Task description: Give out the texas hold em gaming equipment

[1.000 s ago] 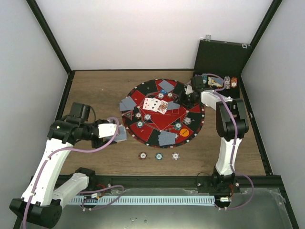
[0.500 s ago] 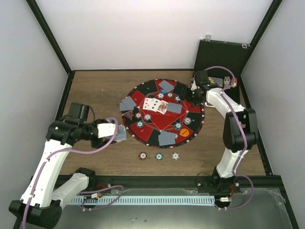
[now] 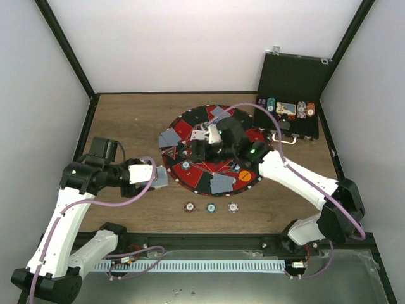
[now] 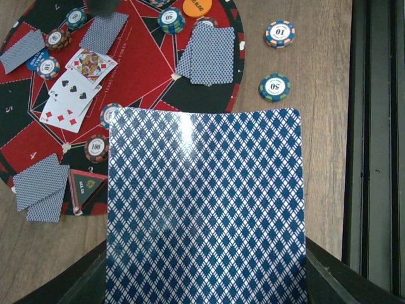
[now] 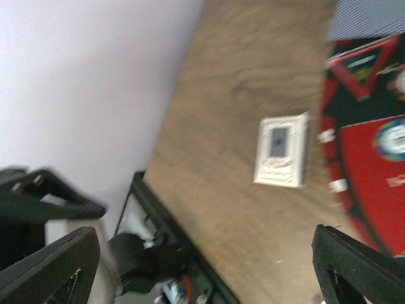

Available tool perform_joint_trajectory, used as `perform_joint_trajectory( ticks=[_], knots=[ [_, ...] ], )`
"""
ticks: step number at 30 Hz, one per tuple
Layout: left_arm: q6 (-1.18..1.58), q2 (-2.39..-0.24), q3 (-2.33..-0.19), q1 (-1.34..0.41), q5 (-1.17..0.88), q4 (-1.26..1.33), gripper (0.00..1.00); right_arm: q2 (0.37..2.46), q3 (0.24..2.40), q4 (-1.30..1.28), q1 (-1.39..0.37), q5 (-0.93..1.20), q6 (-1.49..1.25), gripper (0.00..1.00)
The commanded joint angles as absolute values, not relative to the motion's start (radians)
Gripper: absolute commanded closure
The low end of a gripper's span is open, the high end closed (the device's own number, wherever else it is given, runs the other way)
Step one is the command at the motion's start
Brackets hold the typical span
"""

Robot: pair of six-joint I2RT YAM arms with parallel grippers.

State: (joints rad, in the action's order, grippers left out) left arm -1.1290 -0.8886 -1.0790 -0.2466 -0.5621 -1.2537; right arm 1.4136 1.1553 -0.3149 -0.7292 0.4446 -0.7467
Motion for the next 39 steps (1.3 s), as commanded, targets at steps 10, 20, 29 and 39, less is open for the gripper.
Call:
perform_joint_trajectory(
  ticks=[10, 20, 29, 39],
  knots=[
    [-1.139, -0.889, -1.093, -0.247, -0.609, -1.254, 0.96, 1.489, 1.127, -0.012, -0.992, 0.537, -0.936, 0.06],
    [-1.137, -0.89, -1.092, -0.247, -0.617, -1.257, 0.96, 1.603, 1.177, 0.066, -1.026, 0.568, -0.965, 0.12],
    [-1.144, -0.892, -1.094, -0.247, -0.609, -1.266, 0.96, 1.645, 1.17, 0.114, -1.011, 0.592, -0.997, 0.18],
    [-1.144, -0.895, -1.113, -0.247, -0.61, -1.271, 0.96, 1.553, 0.993, 0.134, -0.913, 0.598, -1.025, 0.37]
  ],
)
